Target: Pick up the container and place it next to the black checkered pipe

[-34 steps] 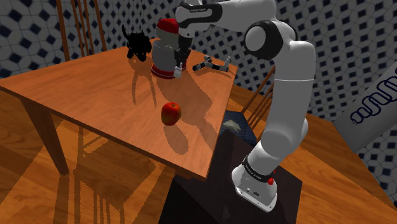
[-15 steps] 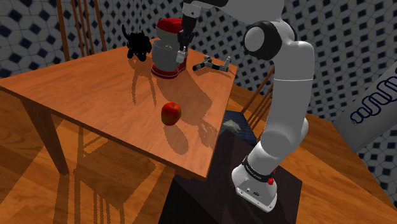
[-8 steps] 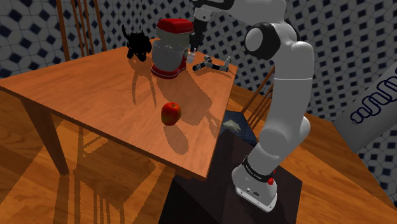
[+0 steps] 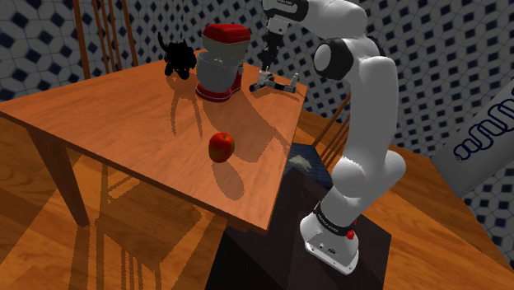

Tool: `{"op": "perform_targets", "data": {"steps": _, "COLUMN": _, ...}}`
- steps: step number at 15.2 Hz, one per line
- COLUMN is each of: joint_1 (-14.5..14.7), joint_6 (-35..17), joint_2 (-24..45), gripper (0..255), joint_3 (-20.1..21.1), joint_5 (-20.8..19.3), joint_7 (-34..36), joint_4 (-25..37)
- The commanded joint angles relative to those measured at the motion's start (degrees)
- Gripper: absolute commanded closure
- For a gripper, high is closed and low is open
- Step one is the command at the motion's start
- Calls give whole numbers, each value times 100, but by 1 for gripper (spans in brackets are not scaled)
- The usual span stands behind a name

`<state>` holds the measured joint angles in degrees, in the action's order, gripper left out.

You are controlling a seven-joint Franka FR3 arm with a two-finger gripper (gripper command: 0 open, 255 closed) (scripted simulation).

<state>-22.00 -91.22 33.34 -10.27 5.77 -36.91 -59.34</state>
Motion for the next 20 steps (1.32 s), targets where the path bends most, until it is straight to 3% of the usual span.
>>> {"op": "perform_targets", "data": {"steps": 1, "joint_1": -227, "joint_6": 136, "joint_2": 228, "gripper": 255, "joint_3": -35, "joint_5": 51, "joint_7": -228, "joint_4": 361}}
{"op": "perform_targets", "data": {"steps": 5, "joint_1": -751, "joint_6": 547, "joint_2": 967, "gripper": 255, "joint_3": -66, "joint_5": 172, "joint_7": -637, "joint_4": 1508}}
{"op": "perform_targets", "data": {"steps": 11, "joint_1": -649, "joint_6": -131, "joint_2": 676, "gripper": 255, "joint_3": -83, "joint_5": 141, "joint_7": -672, "joint_4": 533}}
{"op": "perform_targets", "data": {"steps": 20, "joint_1": -571, "joint_6": -908, "joint_2": 557, "gripper": 255, "joint_3": -85, "joint_5": 136, "joint_7": -706, "joint_4": -368}}
